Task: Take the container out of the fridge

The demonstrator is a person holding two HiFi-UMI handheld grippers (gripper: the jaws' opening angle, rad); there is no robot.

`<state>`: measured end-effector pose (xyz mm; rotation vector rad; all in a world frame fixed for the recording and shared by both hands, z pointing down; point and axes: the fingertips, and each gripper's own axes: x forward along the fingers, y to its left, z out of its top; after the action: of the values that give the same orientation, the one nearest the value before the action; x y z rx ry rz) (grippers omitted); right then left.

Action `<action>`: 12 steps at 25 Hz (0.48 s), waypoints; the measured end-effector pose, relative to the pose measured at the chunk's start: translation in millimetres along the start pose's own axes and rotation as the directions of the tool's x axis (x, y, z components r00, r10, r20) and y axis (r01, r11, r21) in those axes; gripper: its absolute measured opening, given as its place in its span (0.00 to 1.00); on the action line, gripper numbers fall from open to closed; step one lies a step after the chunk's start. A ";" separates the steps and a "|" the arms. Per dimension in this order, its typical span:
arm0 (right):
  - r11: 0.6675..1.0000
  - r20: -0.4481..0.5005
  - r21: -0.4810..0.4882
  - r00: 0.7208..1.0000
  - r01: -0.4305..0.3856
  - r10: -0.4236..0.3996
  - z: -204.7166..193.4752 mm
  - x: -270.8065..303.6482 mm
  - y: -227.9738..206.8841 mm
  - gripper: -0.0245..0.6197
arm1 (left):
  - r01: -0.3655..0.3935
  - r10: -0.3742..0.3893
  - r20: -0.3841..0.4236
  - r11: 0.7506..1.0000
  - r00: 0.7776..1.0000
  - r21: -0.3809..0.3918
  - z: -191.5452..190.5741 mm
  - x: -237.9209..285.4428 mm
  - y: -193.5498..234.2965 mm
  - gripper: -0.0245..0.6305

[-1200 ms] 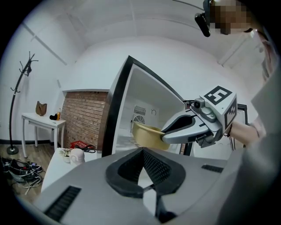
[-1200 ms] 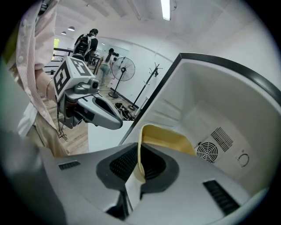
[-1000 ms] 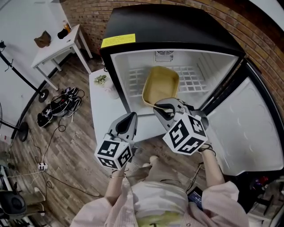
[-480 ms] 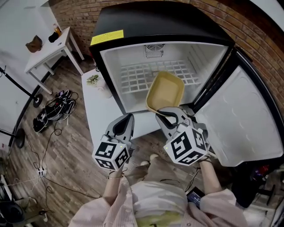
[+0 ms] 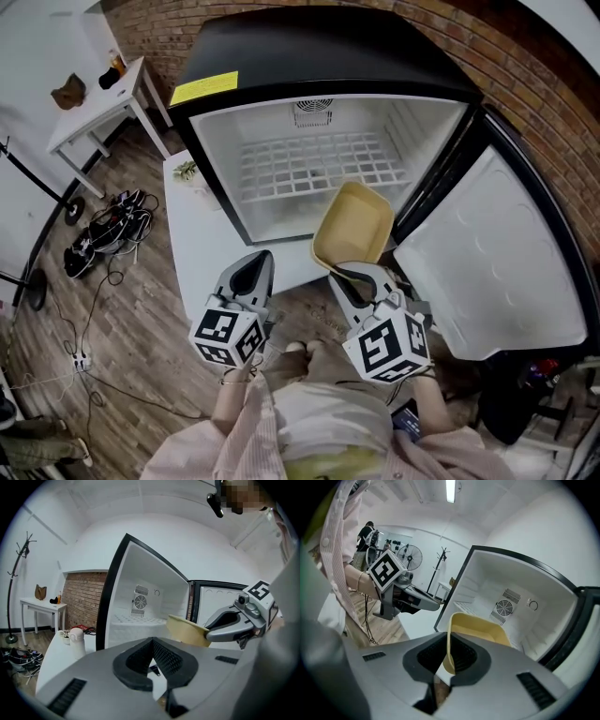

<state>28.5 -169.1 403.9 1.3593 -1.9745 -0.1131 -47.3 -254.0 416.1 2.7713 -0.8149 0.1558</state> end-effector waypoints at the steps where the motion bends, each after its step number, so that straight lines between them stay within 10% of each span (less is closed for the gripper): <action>1: 1.000 -0.003 0.004 1.000 -0.004 0.004 -3.3 -2.0 1.4 0.07 | -0.003 0.003 -0.003 1.000 1.000 -0.003 -1.3 0.6 -1.2 0.03; 12: 0.994 -0.004 0.088 0.998 -0.065 0.065 -32.6 0.1 9.5 0.07 | -0.031 0.031 -0.035 1.000 0.999 -0.001 -16.8 0.1 -14.3 0.03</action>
<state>40.7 -154.7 432.2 1.3471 -2.0367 0.0085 -40.0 -237.9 429.3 2.7471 -0.8491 0.2086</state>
